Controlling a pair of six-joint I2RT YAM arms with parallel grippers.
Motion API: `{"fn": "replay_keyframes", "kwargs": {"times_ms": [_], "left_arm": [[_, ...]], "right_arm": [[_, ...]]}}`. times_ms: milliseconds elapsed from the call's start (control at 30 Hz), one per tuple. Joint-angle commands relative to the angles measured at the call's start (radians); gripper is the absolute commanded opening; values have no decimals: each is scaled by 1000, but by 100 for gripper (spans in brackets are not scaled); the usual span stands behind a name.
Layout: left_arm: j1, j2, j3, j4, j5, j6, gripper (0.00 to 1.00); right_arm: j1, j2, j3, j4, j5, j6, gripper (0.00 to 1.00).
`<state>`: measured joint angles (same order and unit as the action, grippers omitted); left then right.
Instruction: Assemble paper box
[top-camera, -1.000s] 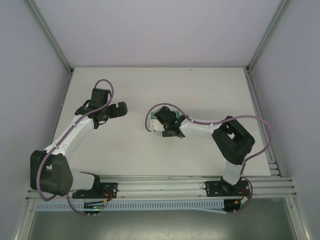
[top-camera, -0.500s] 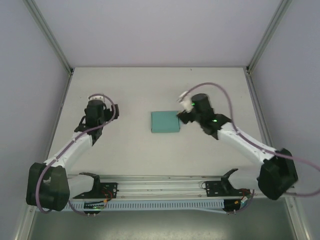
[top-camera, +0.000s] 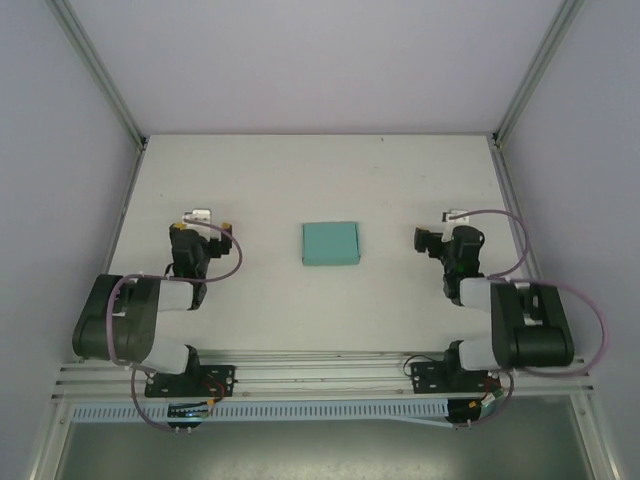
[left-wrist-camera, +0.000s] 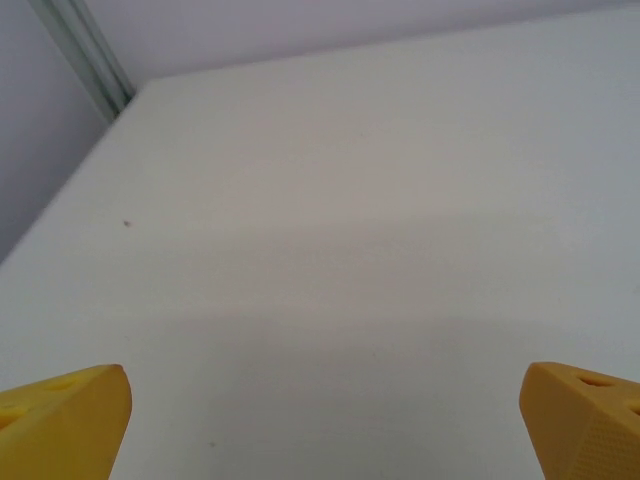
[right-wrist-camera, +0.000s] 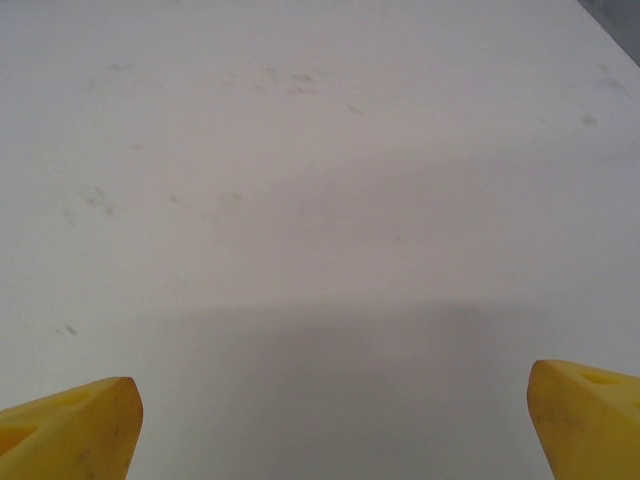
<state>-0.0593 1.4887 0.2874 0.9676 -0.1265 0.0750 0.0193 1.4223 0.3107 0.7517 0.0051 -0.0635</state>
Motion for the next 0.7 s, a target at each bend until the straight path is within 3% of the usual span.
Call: {"fn": "replay_keyframes", "kwargs": {"times_ms": [0,33,67,200,667], "left_arm": [[55,69,-53,307,153,-19,99],[54,17,-32,168,157,-29,99],[55,23,-13,156,135,-35,99],[56,40,13,137,104,-45,99],[55,35,12,128,105,-45,99]], "right_arm": [[-60,150,-16,357,-176,51,99],[-84,150,4,312,-196,69,99],[-100,117,60,147,-183,85,99],[-79,128,62,160,-100,91,99],[-66,128,61,164,-71,86,99]]}}
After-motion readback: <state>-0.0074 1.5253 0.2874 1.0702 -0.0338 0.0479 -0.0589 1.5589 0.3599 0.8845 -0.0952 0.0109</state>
